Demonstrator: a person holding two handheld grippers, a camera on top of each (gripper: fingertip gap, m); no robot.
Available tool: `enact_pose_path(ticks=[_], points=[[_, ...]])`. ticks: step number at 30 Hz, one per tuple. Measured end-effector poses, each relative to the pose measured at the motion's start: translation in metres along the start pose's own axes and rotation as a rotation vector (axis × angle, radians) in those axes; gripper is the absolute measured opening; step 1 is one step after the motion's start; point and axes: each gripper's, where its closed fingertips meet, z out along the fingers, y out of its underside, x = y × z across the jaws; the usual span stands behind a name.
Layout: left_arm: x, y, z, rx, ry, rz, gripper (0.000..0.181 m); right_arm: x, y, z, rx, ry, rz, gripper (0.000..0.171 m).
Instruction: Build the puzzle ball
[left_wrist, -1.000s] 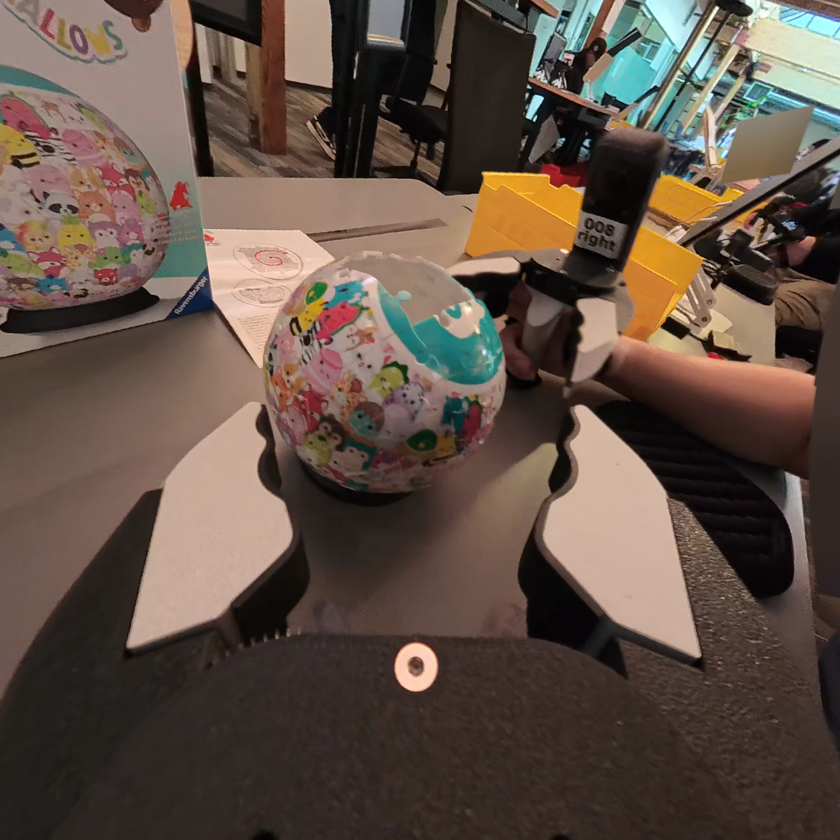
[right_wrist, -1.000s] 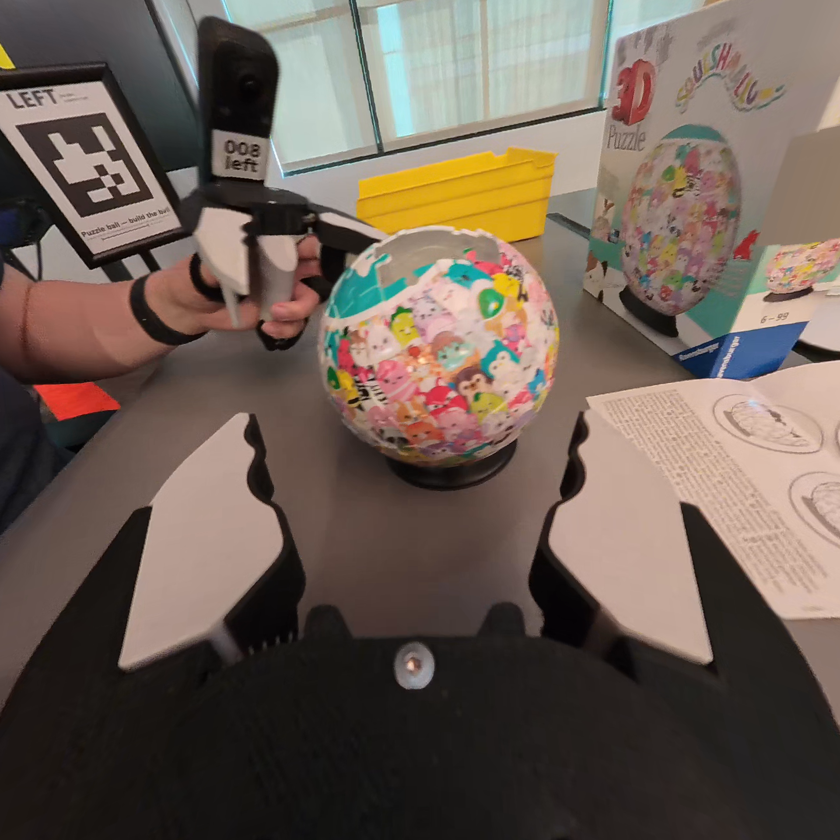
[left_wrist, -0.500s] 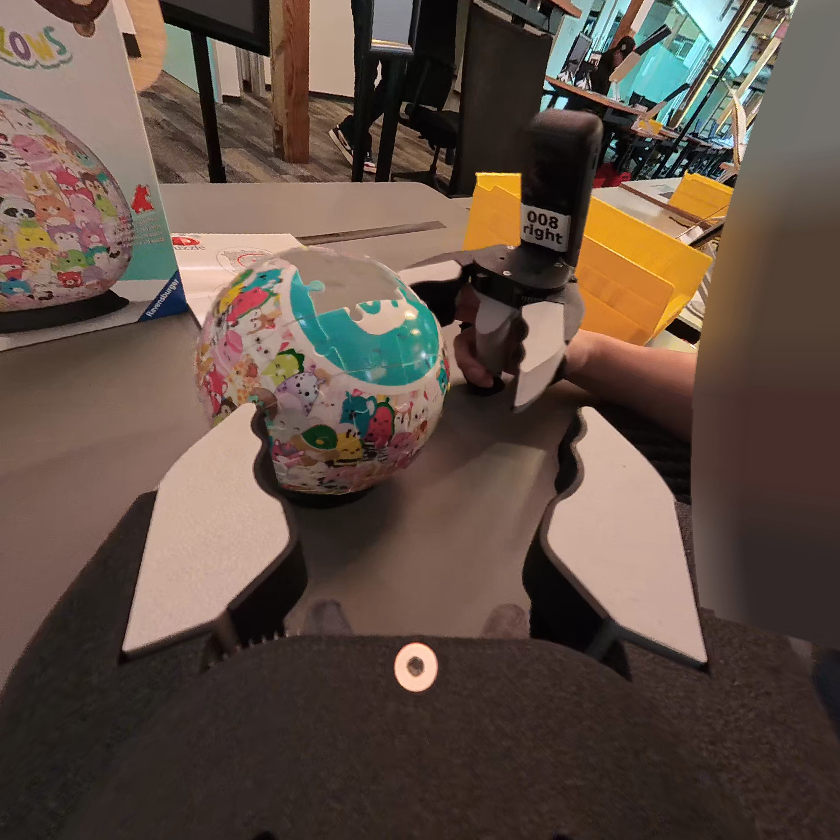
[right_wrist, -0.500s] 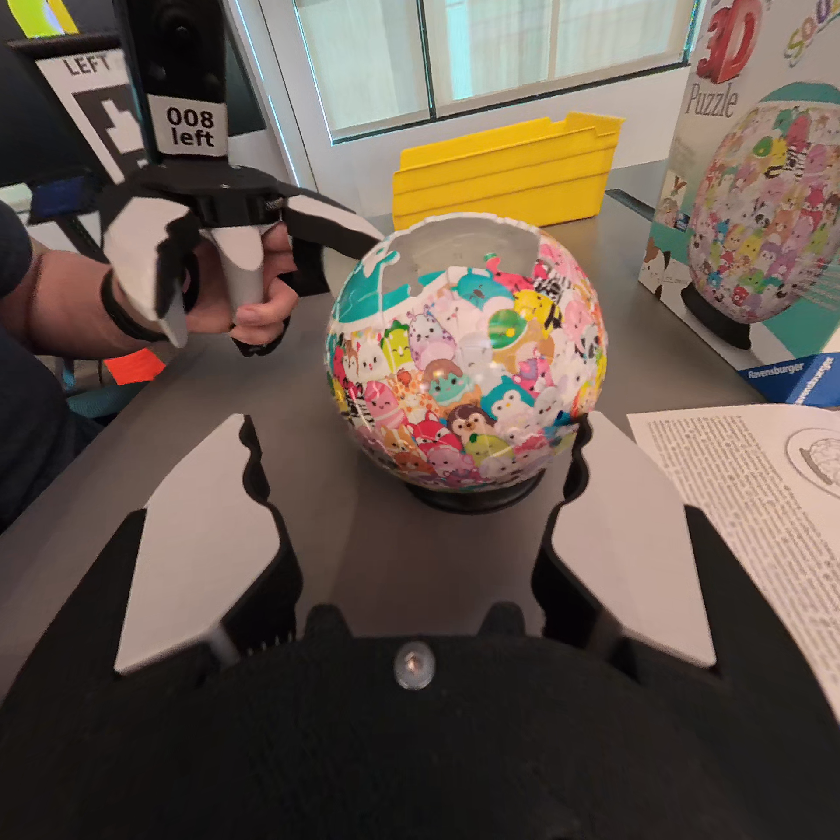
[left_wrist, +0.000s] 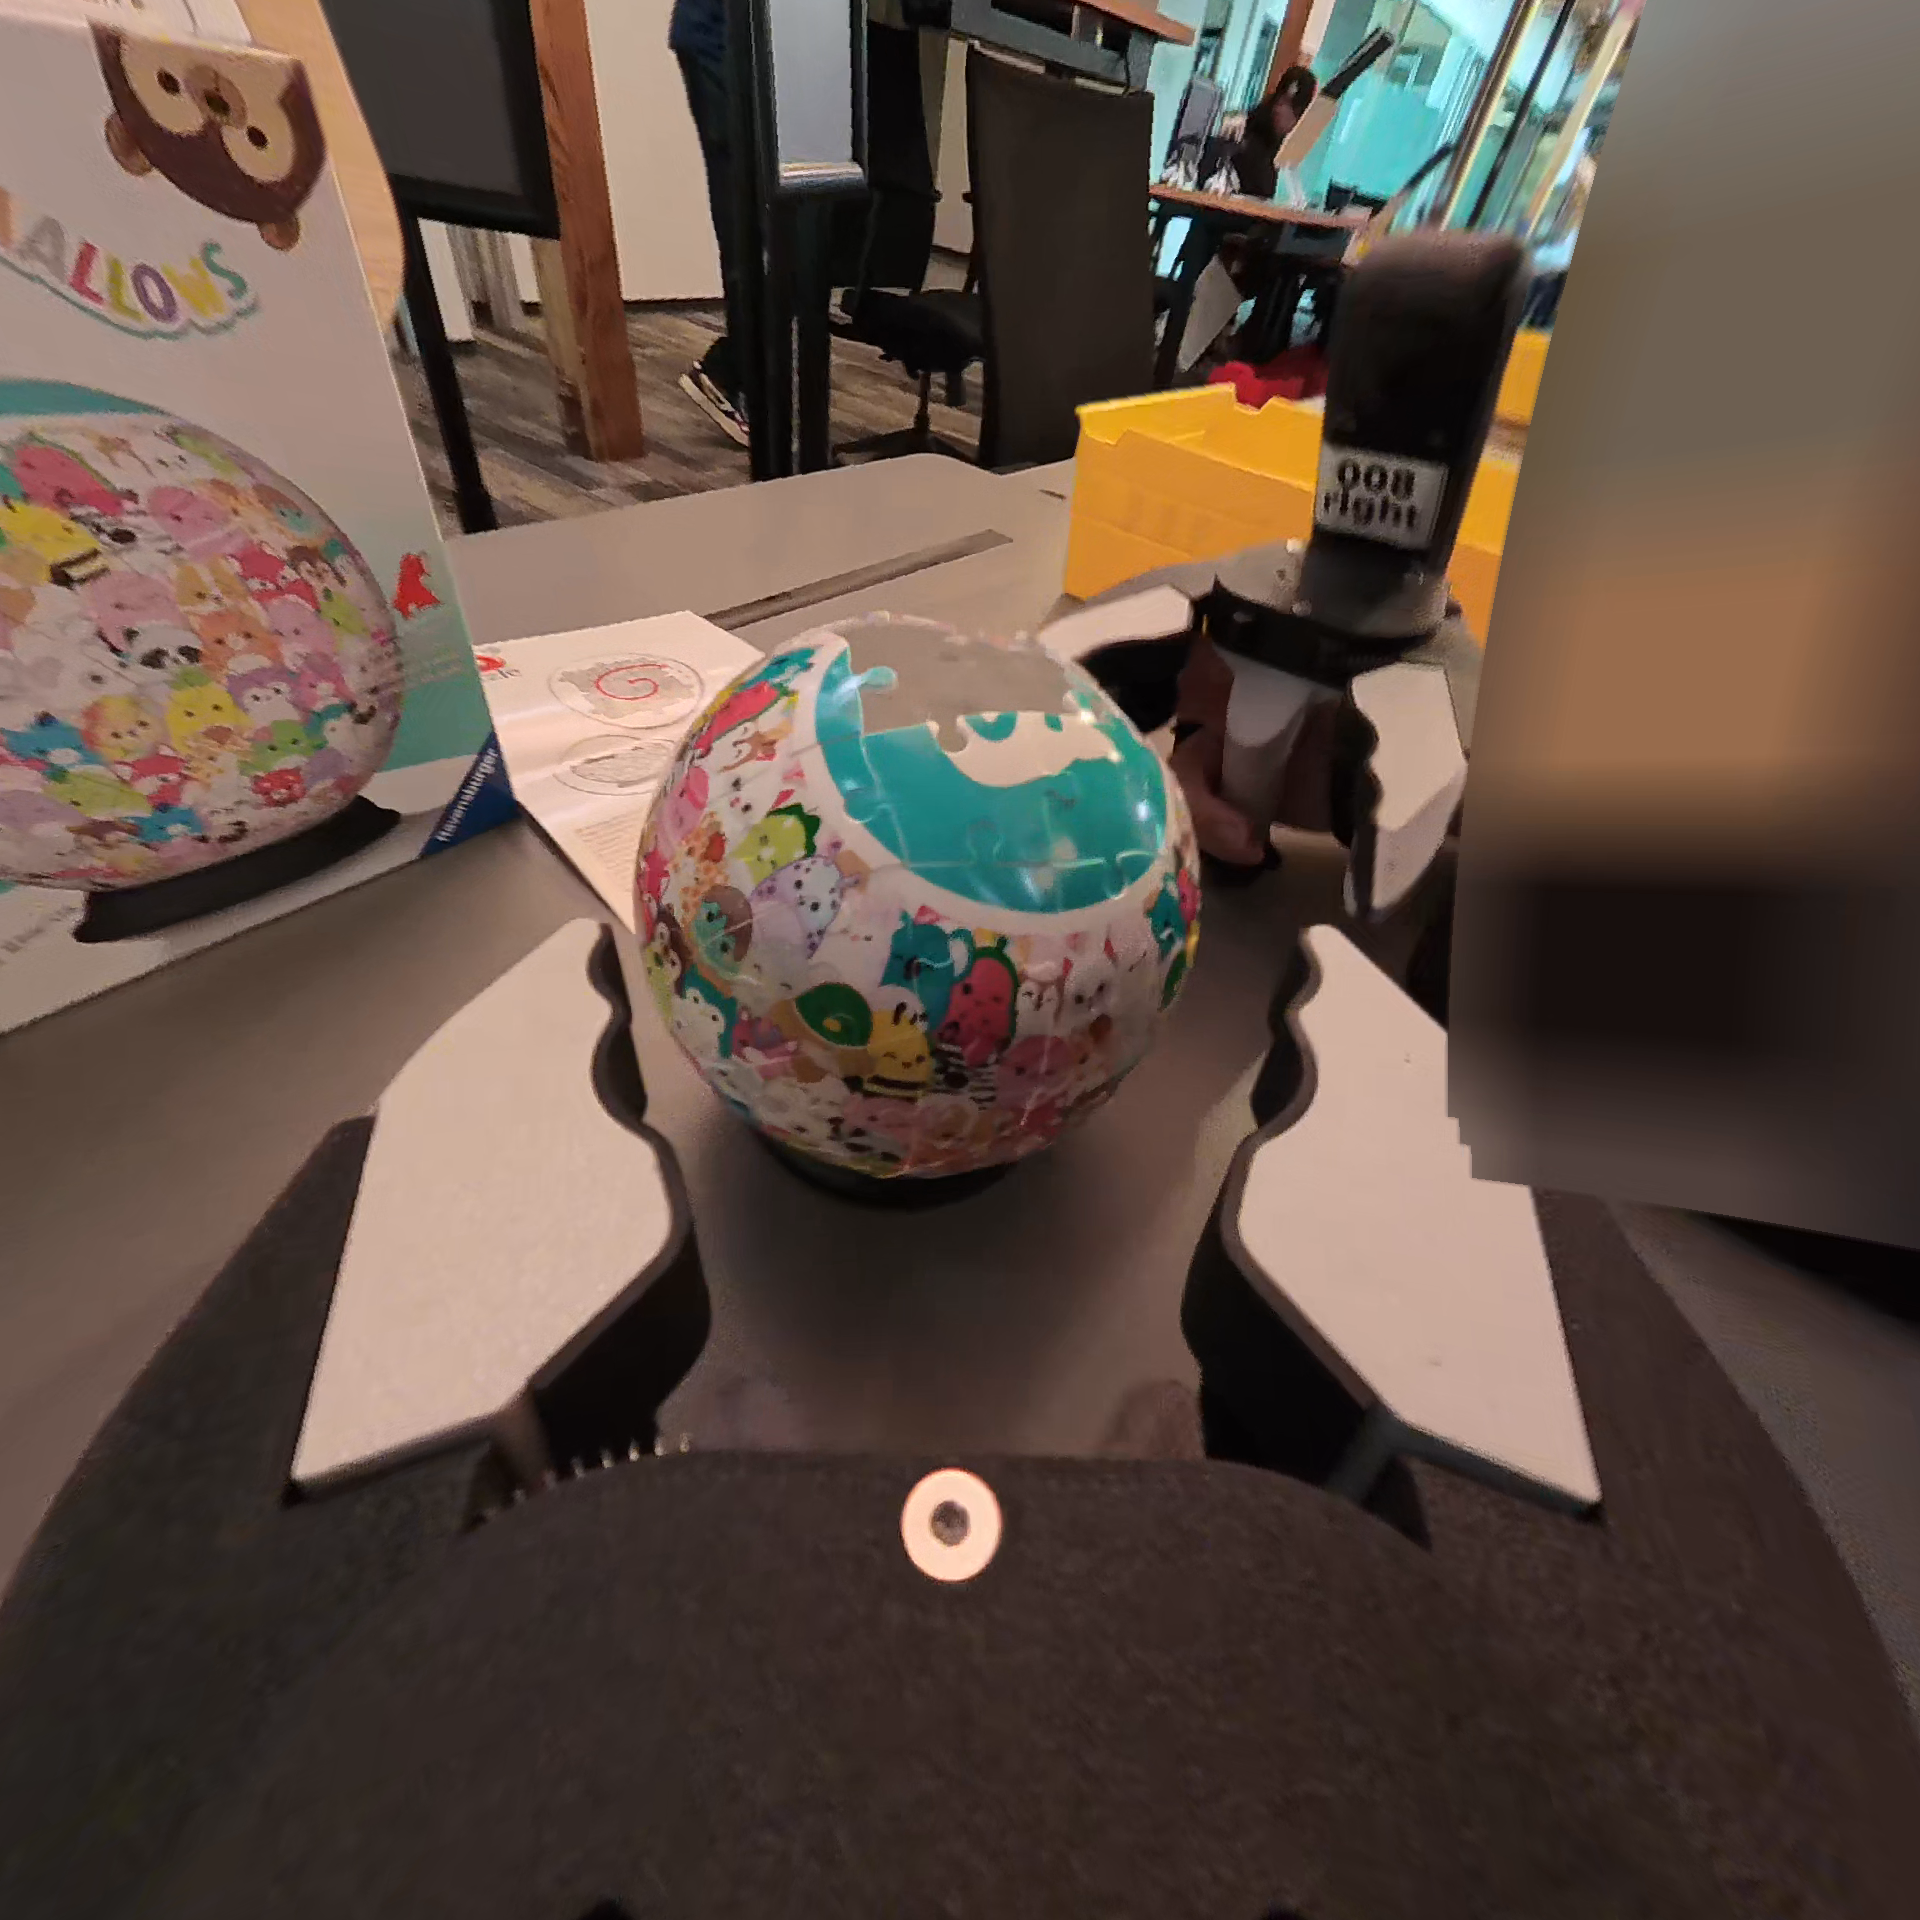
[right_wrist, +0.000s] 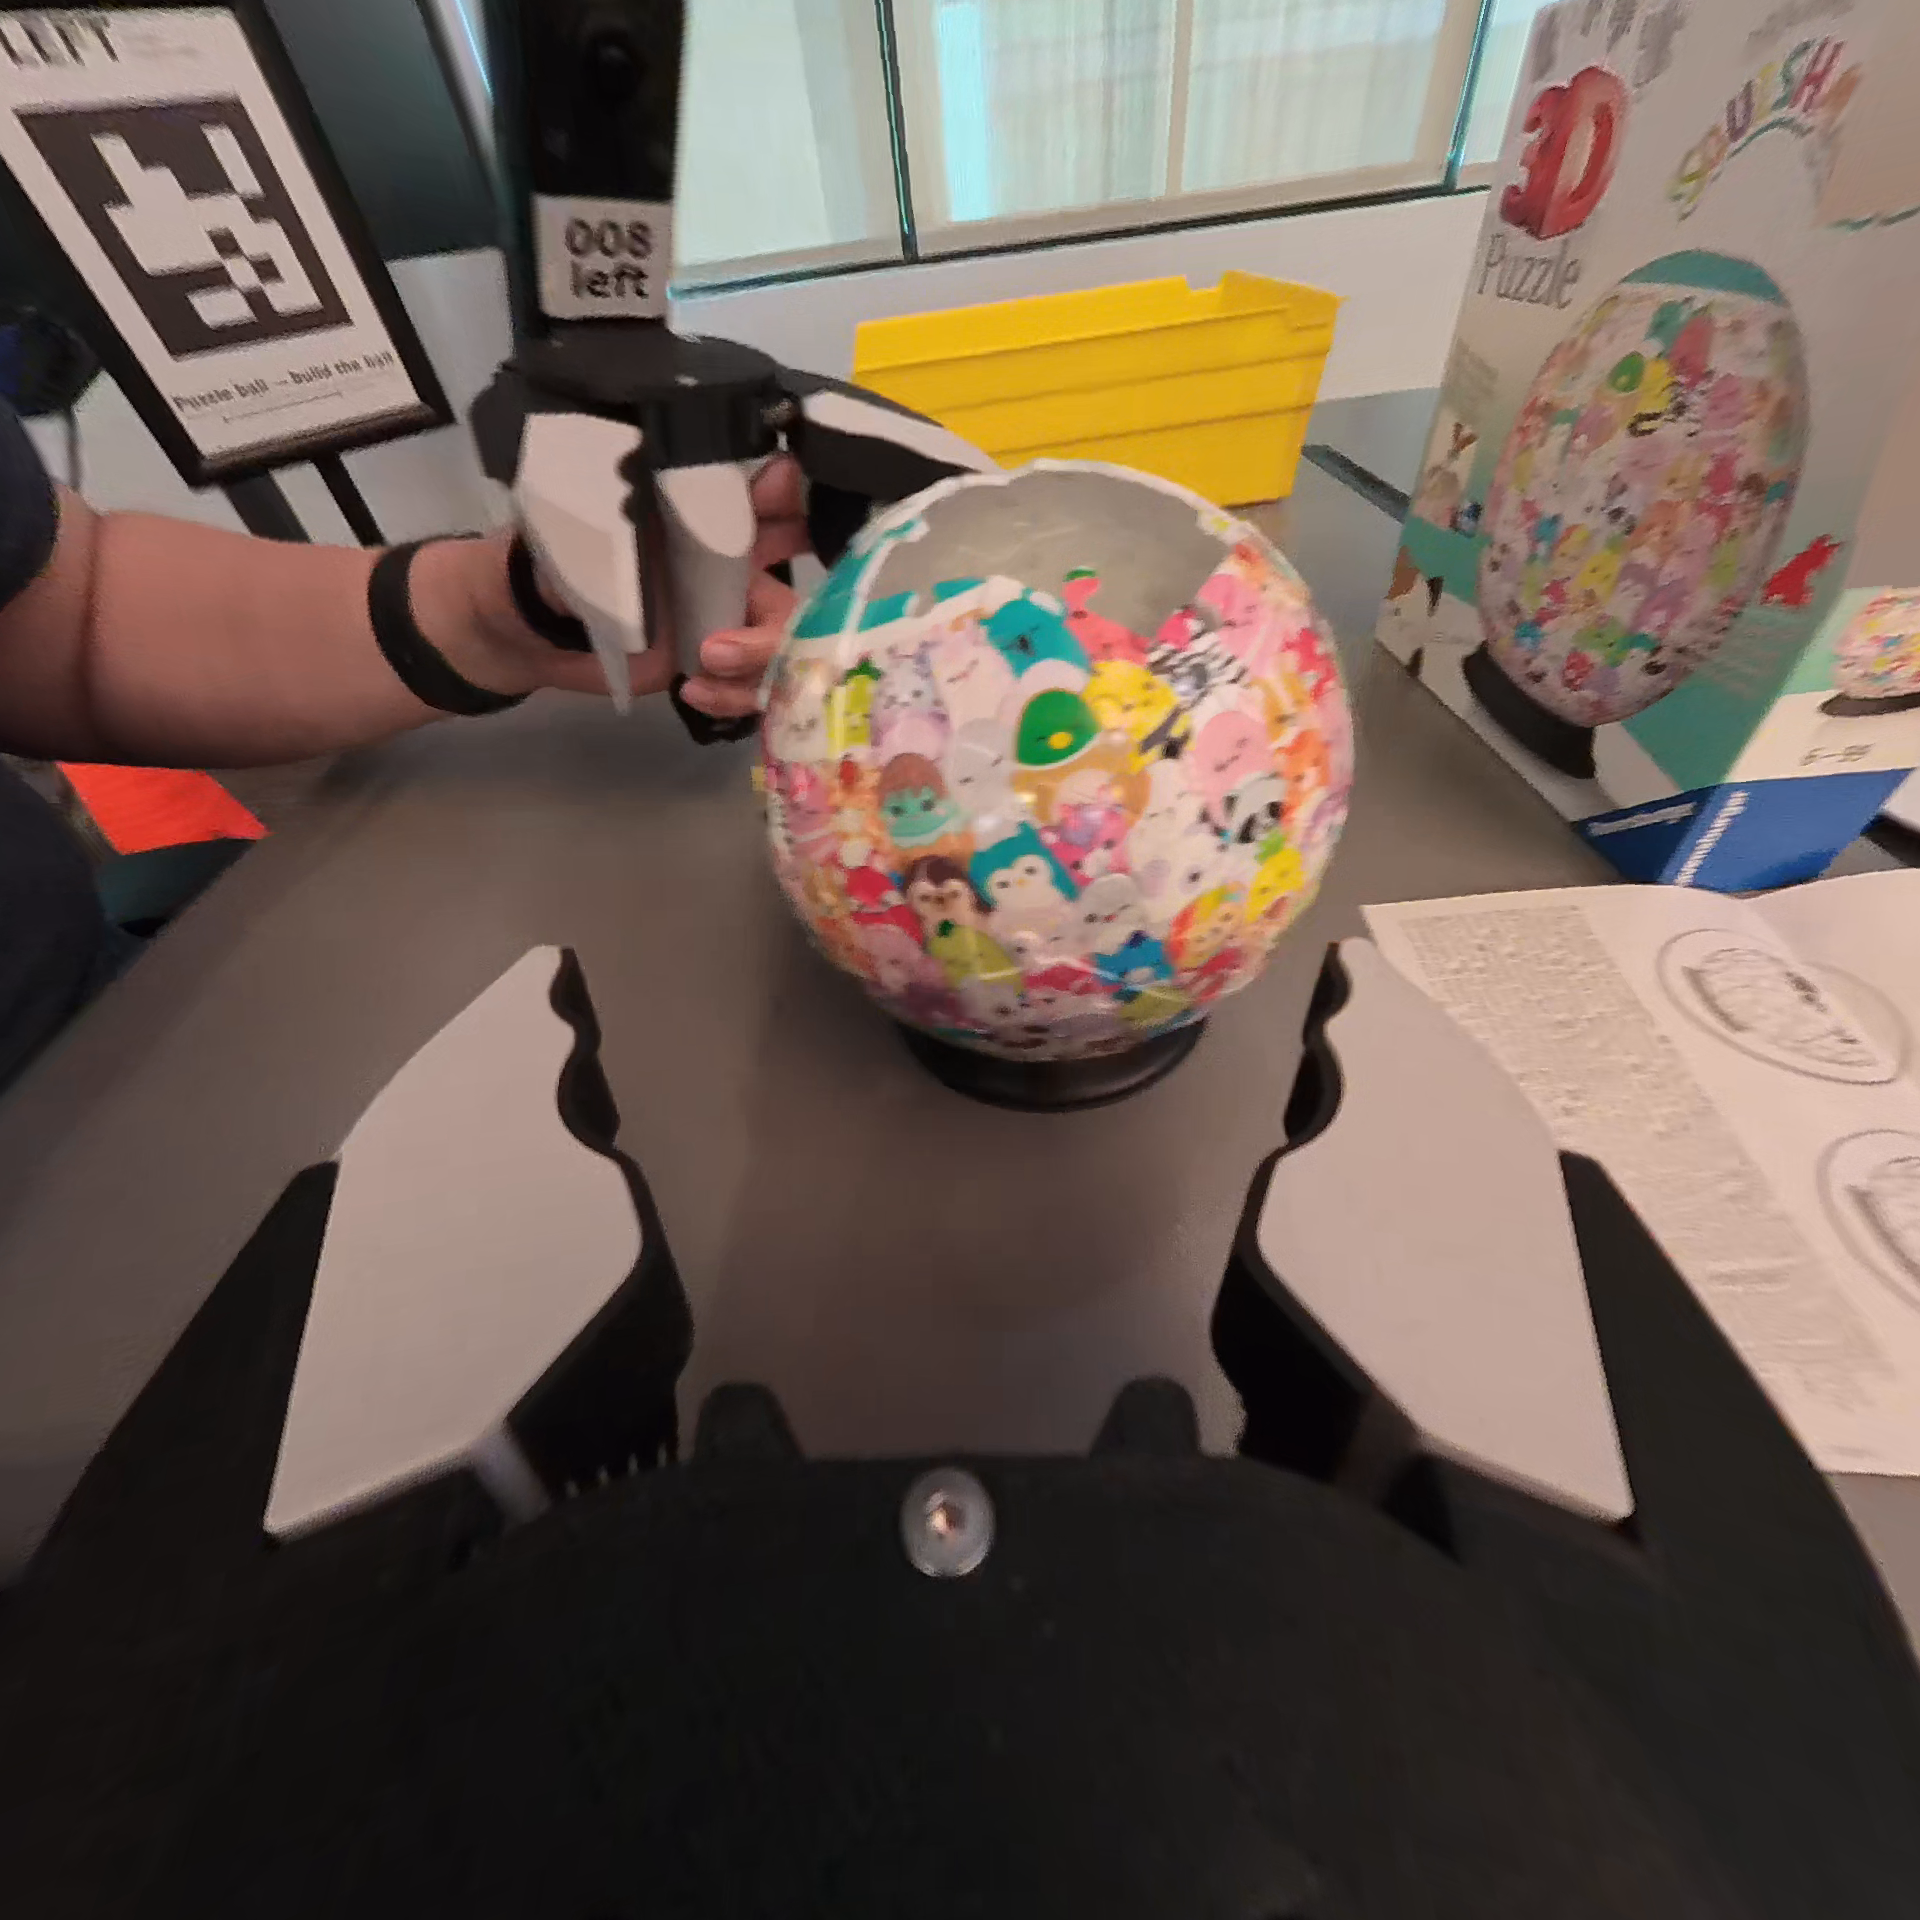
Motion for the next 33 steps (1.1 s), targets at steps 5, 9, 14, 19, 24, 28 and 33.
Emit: enact_pose_path(ticks=[5, 9, 14, 19, 24, 28, 33], points=[[0.006, 0.005, 0.007, 0.008, 0.000, 0.067, 0.115, 0.016, 0.006, 0.010, -0.069, -0.011, -0.058, 0.128], [0.005, 0.010, 0.010, 0.010, 0.000, 0.095, 0.114, 0.016, 0.016, 0.018, -0.163, -0.033, -0.169, 0.127], [0.002, 0.014, 0.010, 0.014, -0.028, 0.173, 0.113, 0.023, 0.026, 0.023, -0.242, -0.012, -0.276, 0.127], [-0.003, 0.020, 0.015, -0.012, -0.044, 0.211, 0.113, 0.033, 0.024, 0.029, -0.241, 0.009, -0.283, 0.121], [-0.007, 0.021, 0.019, -0.021, -0.054, 0.226, 0.111, 0.028, 0.020, 0.033, -0.218, -0.035, -0.253, 0.108], [-0.009, 0.019, 0.018, -0.003, -0.035, 0.171, 0.110, 0.027, 0.018, 0.034, -0.210, -0.034, -0.212, 0.109], [-0.009, 0.009, 0.016, 0.042, 0.011, 0.058, 0.110, 0.023, 0.013, 0.034, -0.217, -0.067, -0.059, 0.108]])
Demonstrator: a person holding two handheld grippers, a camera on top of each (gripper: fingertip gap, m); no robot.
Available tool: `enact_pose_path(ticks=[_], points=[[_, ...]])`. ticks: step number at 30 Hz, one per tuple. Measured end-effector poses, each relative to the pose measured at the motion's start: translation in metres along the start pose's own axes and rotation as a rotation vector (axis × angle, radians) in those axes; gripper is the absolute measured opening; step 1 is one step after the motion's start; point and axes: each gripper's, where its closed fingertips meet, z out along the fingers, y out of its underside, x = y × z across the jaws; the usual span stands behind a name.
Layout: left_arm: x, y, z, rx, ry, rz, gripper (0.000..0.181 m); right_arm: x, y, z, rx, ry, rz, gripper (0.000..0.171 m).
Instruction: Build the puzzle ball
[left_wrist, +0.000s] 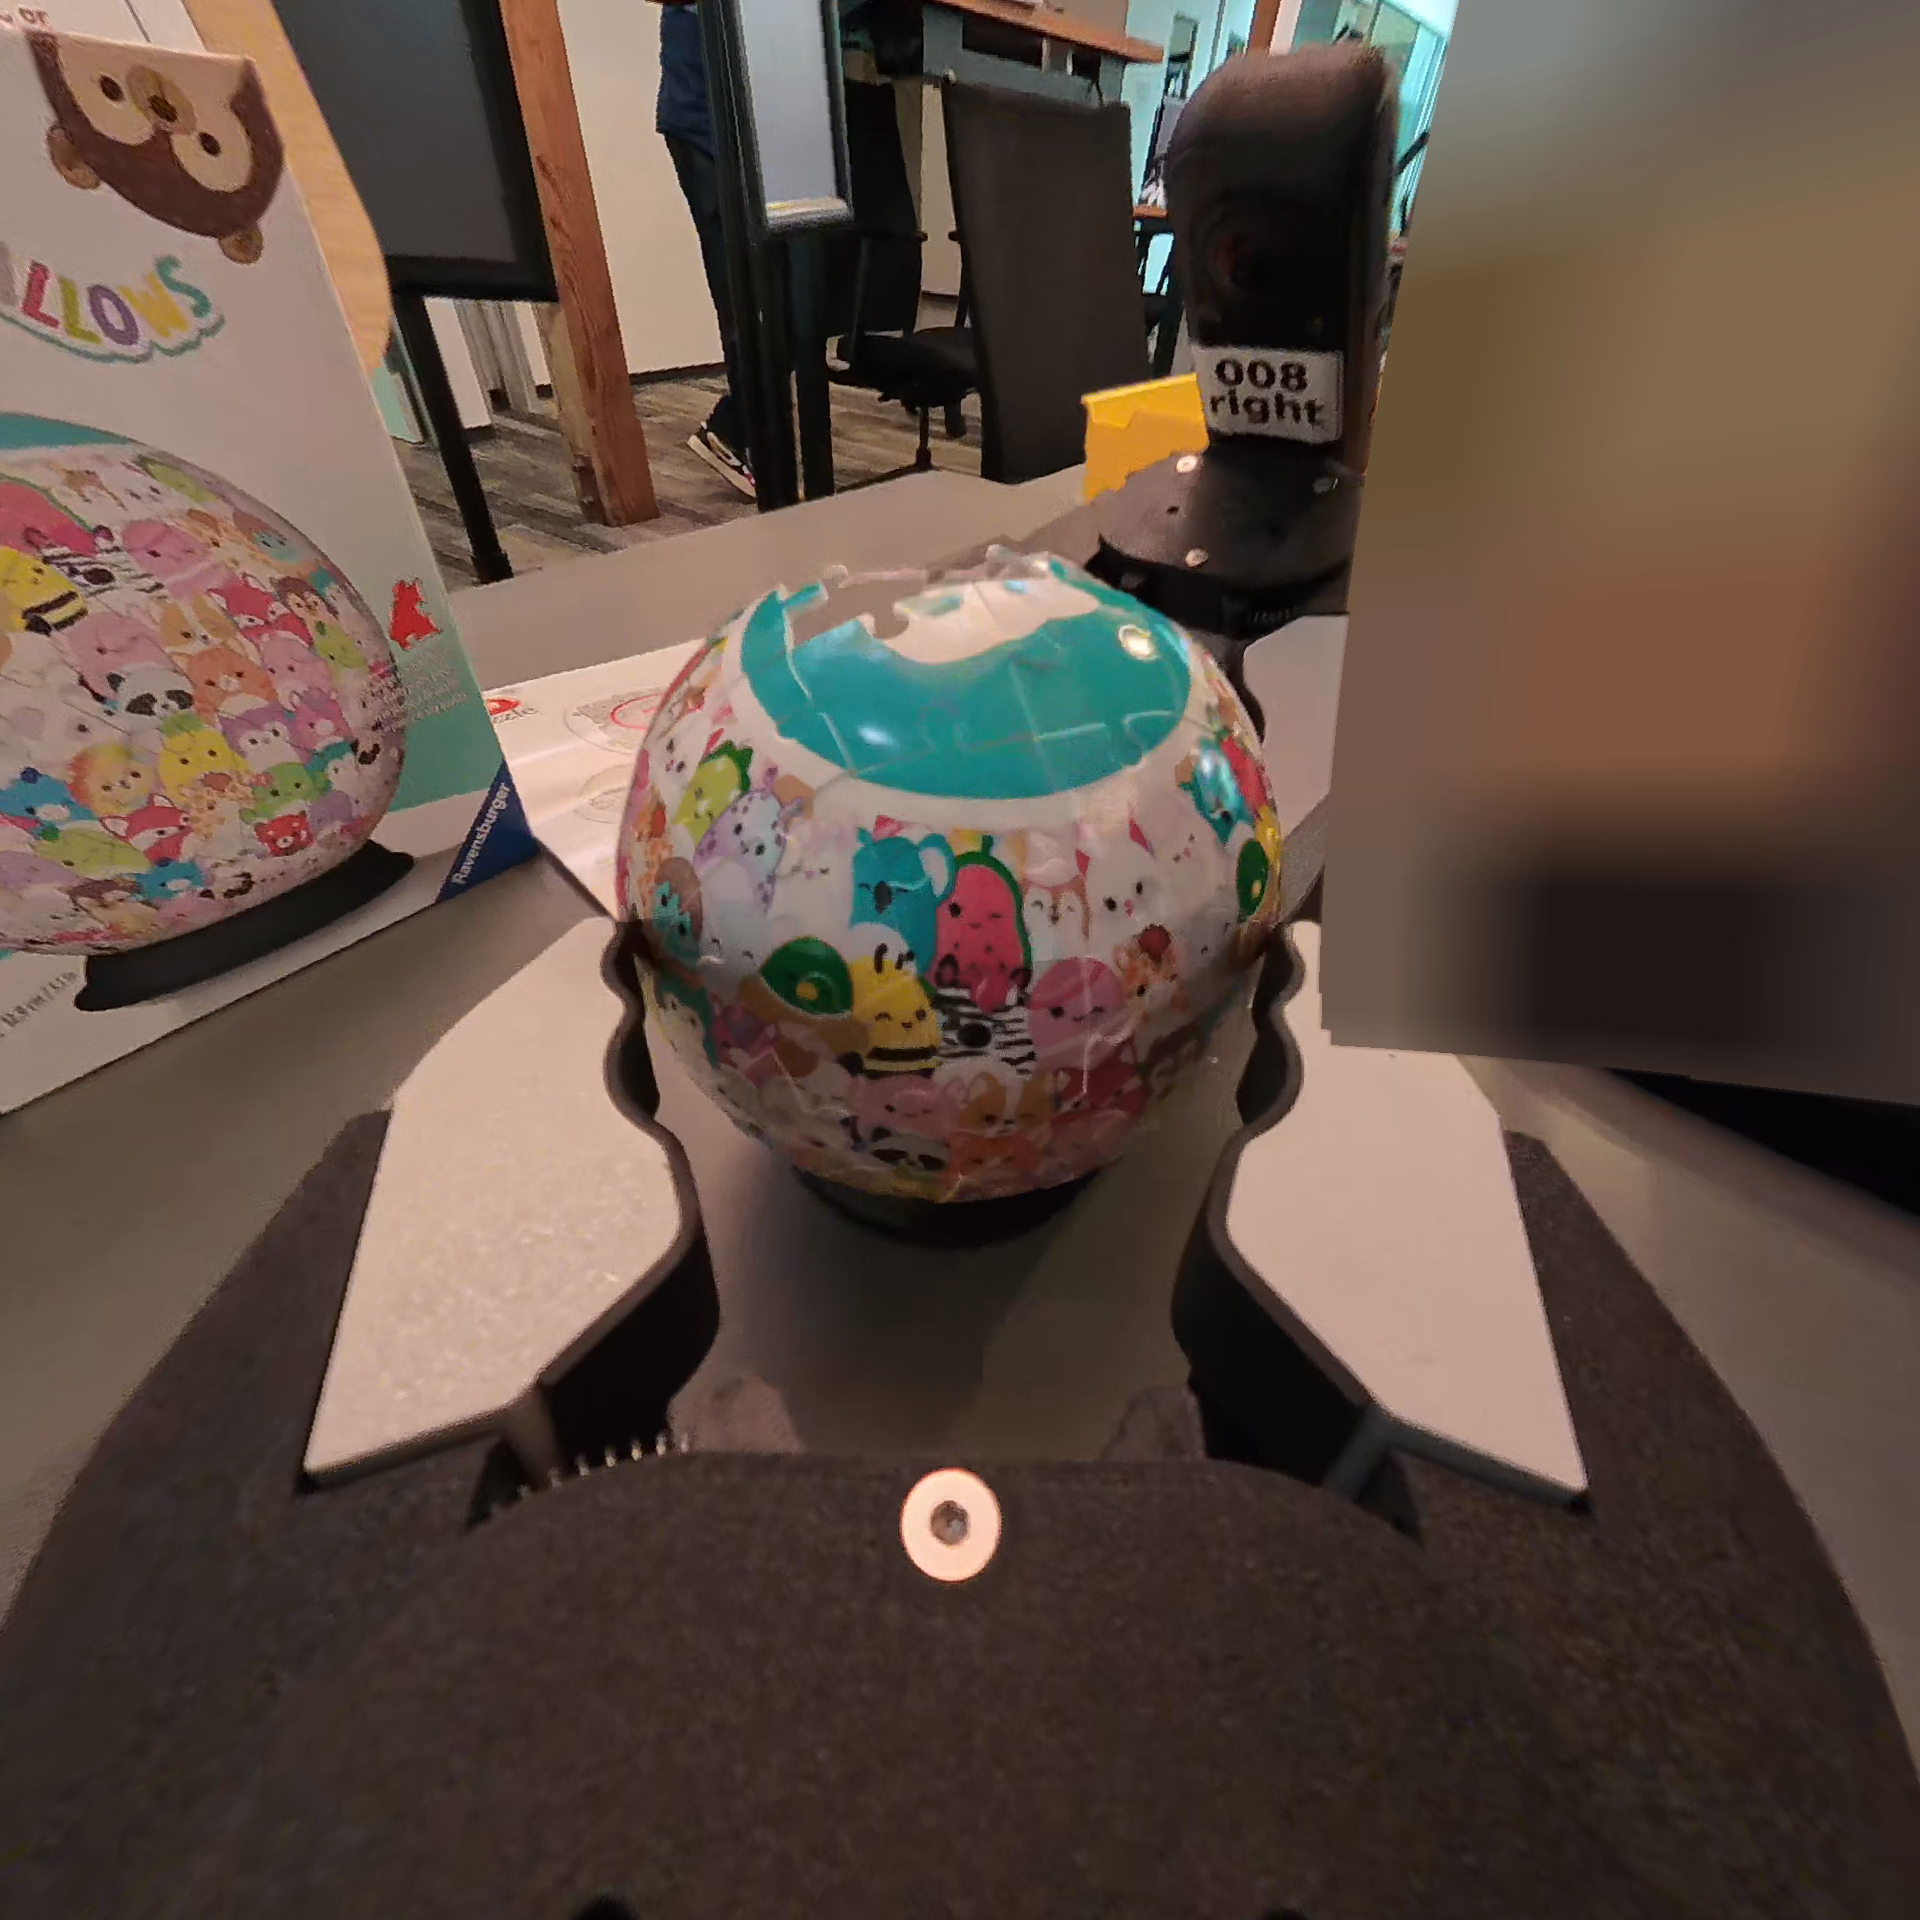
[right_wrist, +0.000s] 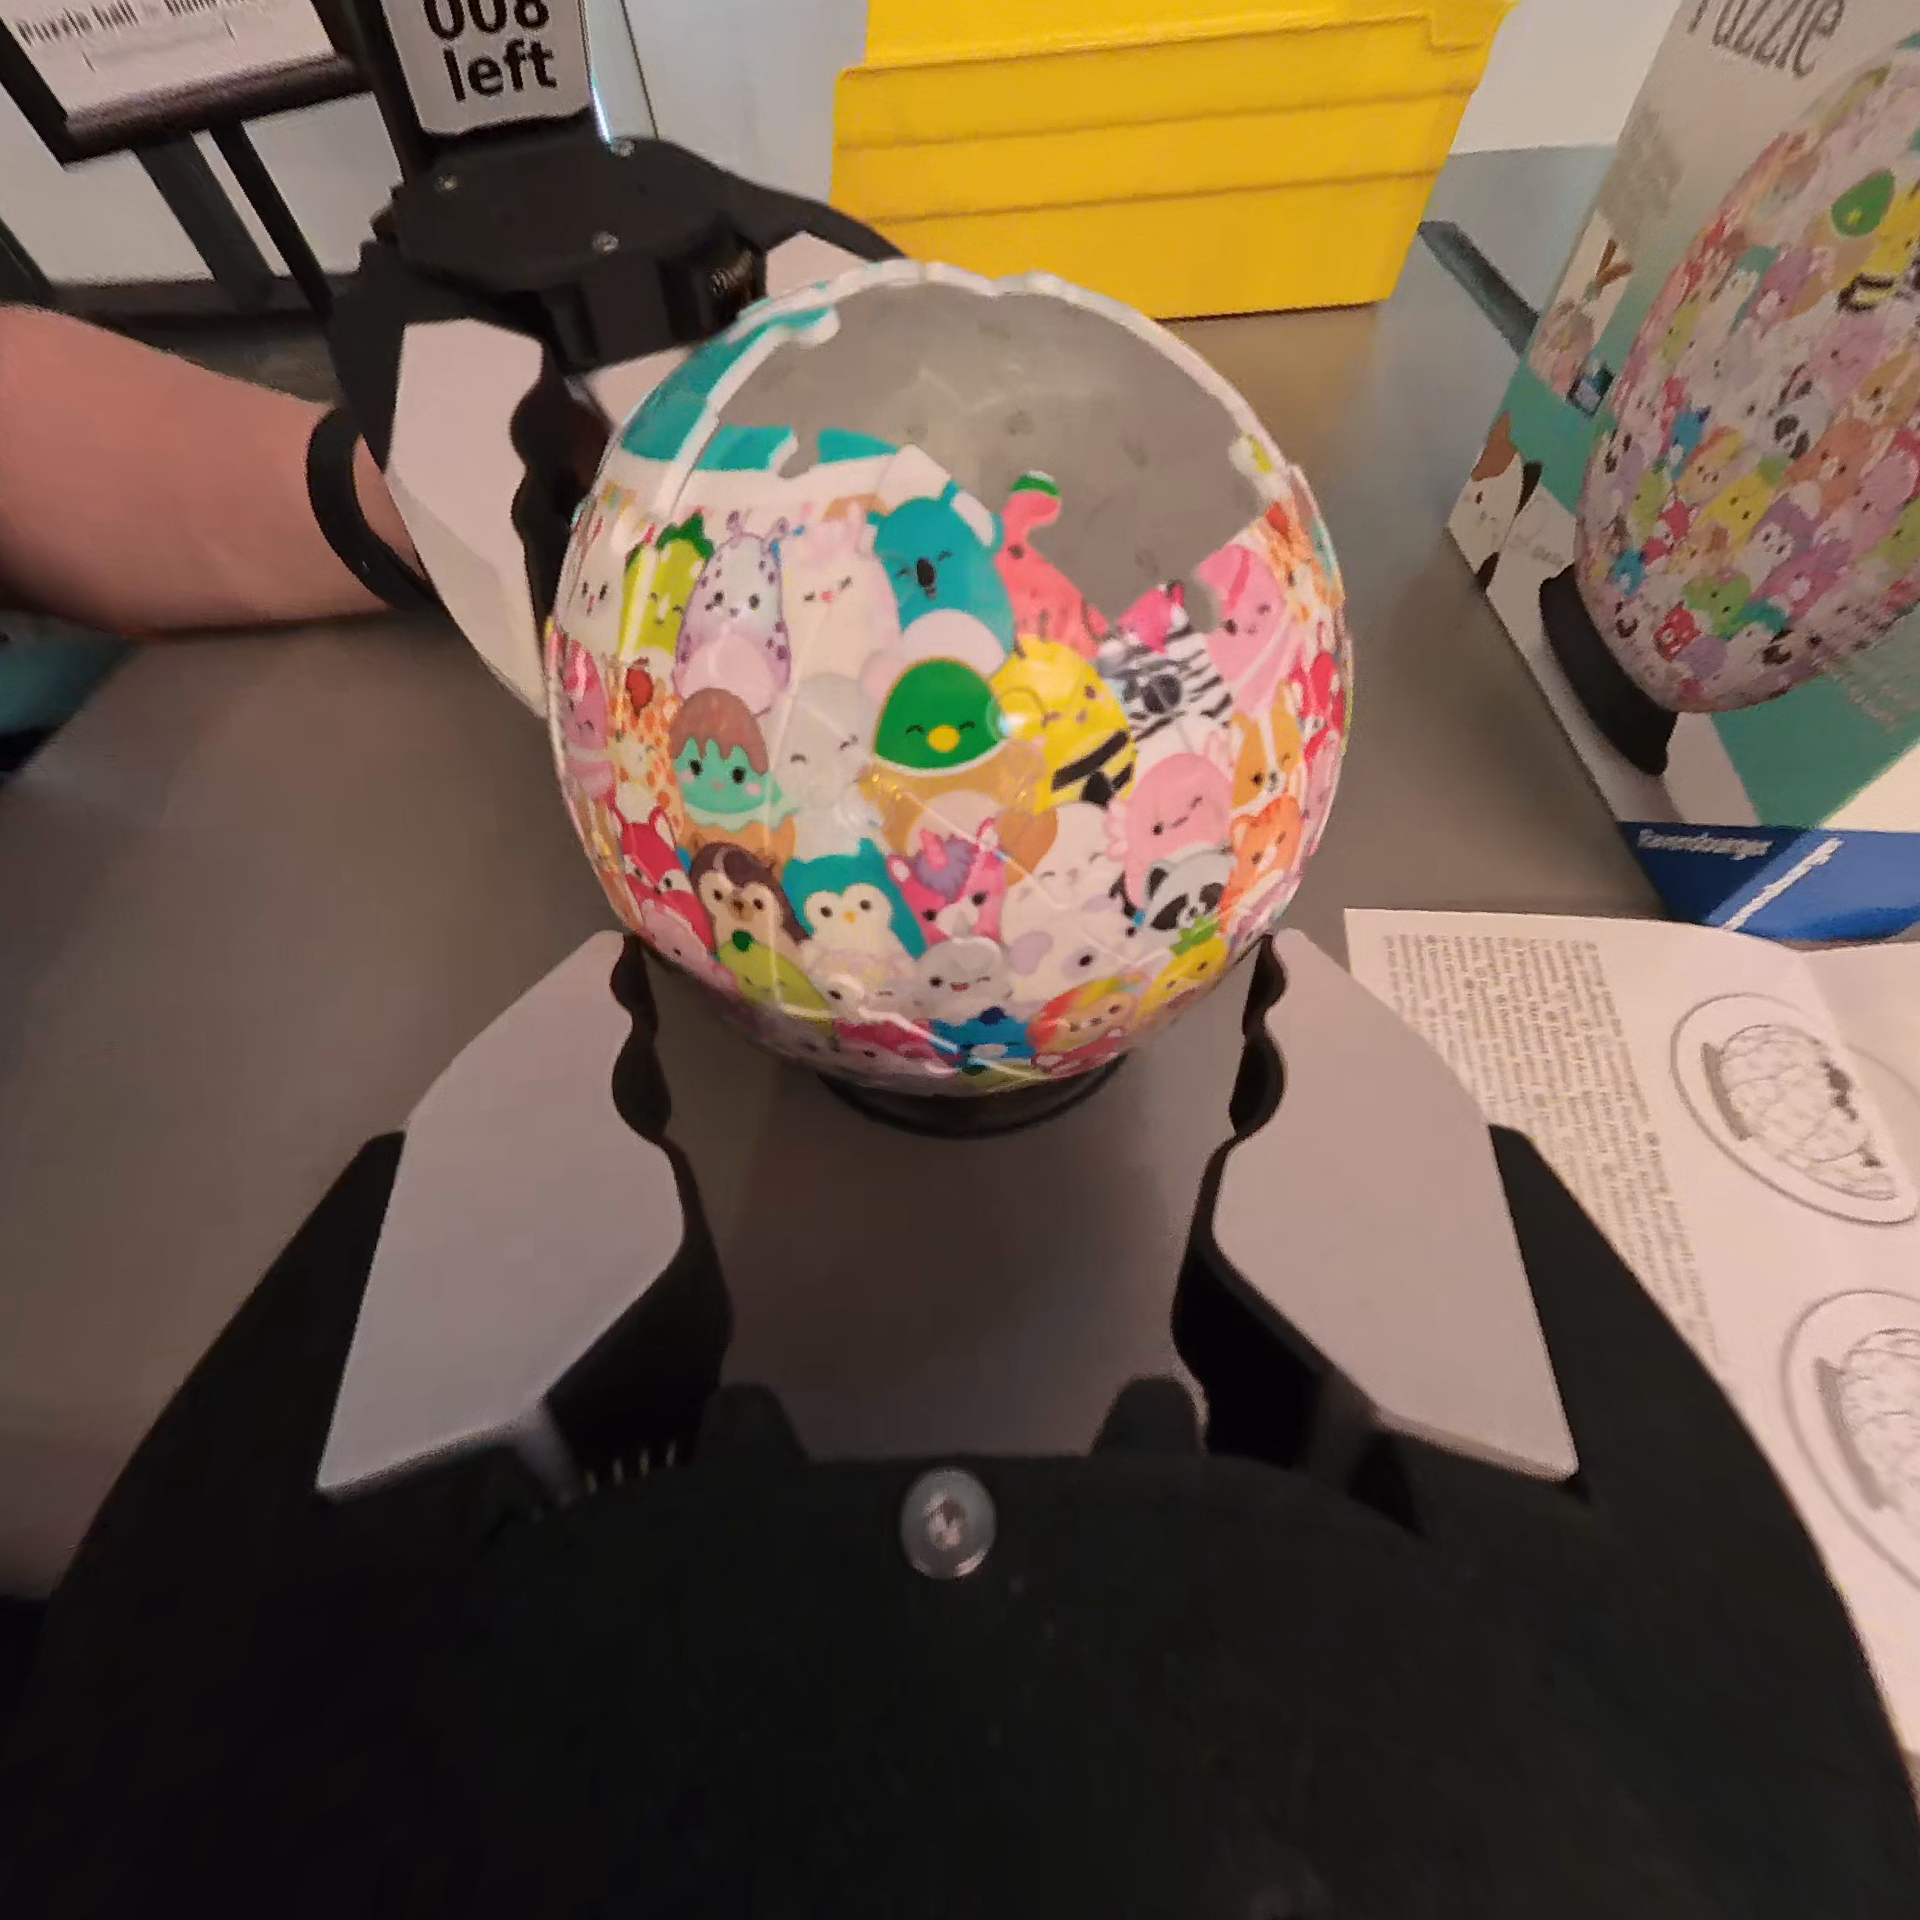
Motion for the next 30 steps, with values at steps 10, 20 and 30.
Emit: enact_pose_path(ticks=[10, 20, 30], points=[[0.004, -0.009, -0.001, 0.011, 0.038, -0.053, 0.111, -0.010, -0.003, -0.002, -0.046, -0.052, 0.192, 0.109], [0.003, 0.005, 0.004, -0.050, 0.034, -0.048, 0.115, -0.010, 0.003, -0.002, -0.043, -0.042, 0.246, 0.109], [0.002, 0.010, 0.003, -0.065, 0.043, -0.069, 0.115, -0.010, 0.002, 0.000, -0.044, -0.029, 0.275, 0.109]])
